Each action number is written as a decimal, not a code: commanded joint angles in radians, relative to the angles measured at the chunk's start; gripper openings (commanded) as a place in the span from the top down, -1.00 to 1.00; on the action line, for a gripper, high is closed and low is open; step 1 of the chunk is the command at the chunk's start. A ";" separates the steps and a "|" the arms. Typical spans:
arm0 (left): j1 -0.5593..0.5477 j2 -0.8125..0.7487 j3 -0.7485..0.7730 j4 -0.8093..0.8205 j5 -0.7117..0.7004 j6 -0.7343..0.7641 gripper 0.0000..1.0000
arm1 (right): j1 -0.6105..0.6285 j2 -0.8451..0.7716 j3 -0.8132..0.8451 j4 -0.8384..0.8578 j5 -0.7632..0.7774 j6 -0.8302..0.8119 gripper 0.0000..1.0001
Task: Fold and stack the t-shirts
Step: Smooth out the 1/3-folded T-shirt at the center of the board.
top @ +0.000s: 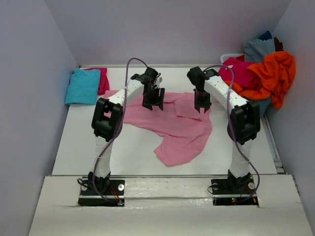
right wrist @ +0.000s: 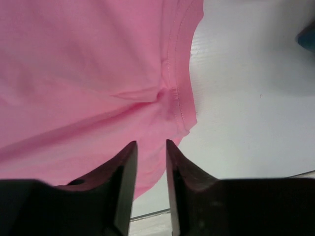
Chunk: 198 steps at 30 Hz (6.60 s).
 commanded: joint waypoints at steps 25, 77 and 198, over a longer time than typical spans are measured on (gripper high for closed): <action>0.205 -0.129 -0.039 0.047 -0.087 -0.090 -0.45 | 0.000 0.153 0.269 0.093 -0.139 0.038 -0.02; 0.490 0.107 0.073 0.072 0.074 -0.163 -0.45 | -0.037 0.223 0.016 0.312 -0.289 0.081 0.00; 0.395 -0.463 -0.379 0.181 -0.188 -0.232 -0.47 | -0.063 -0.063 -0.150 0.265 -0.468 -0.064 -0.08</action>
